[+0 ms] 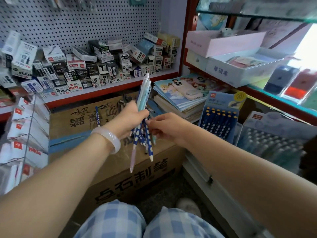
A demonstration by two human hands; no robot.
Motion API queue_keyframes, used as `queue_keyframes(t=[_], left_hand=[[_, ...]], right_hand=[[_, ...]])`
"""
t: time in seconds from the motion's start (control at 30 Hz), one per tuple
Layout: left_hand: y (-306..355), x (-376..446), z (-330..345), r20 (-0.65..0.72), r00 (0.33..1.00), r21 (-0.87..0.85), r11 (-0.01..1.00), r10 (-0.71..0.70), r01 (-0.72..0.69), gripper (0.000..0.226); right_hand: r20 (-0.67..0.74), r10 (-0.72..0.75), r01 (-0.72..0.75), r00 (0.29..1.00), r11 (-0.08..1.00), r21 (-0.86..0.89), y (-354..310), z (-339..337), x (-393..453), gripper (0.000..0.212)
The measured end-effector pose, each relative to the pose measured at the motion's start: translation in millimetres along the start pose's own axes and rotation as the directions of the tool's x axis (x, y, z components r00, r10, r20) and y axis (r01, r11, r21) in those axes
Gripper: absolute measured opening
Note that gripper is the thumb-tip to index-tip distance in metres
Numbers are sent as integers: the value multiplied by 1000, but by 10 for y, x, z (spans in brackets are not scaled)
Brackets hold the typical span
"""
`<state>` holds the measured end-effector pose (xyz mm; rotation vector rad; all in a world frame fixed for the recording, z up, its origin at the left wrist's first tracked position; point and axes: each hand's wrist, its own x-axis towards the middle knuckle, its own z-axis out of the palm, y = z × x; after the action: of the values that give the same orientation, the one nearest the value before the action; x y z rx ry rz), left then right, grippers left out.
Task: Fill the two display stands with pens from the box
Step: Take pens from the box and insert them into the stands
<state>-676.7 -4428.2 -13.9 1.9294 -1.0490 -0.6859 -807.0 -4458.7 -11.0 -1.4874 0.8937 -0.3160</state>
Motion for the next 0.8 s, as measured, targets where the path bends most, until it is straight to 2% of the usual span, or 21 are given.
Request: queue_keyframes(t=[0.1,0.2,0.33,0.5,0.57,0.6,0.63,0.7,0.73,0.8], left_hand=[[85,-143,120,-44,999,-57,998,30,-33,34],[182,-291,252,-69,993,-14,995,99,-100,37],[288,-448,420,-88,980,127,977,181,-169,38],[335,-492,578,-83,979,124,977,186,-175,39],[337,-480,610,-108,978,96,981,180,-170,40],[335,-475,618,-120,976,90,981,181,-171,40],[330,-468,628,-129,975,90,981,180,-169,39],[308,-442,658,-142,973,69,982,183,-175,38],[290,-423,679,-147,972,51,982,186,-180,37],[257,-391,735,-162,969,13,983,184,-185,33]], right_hand=[[-23,-5,5,1000,1000,-14,11,-120,-153,23],[-21,-19,18,1000,997,-71,22,-189,-279,10],[-57,-40,26,998,973,-230,70,-354,-406,17],[-50,30,-50,998,876,-479,293,-754,-582,14],[-165,44,-119,985,871,-476,499,-1009,-588,13],[-258,51,-153,965,906,-395,596,-1149,-591,10],[-352,54,-152,935,954,-257,674,-1284,-595,5],[-504,20,-9,863,1000,25,749,-1490,-606,8],[-572,-24,66,820,996,52,778,-1578,-586,11],[-665,-124,109,736,992,-65,816,-1685,-513,13]])
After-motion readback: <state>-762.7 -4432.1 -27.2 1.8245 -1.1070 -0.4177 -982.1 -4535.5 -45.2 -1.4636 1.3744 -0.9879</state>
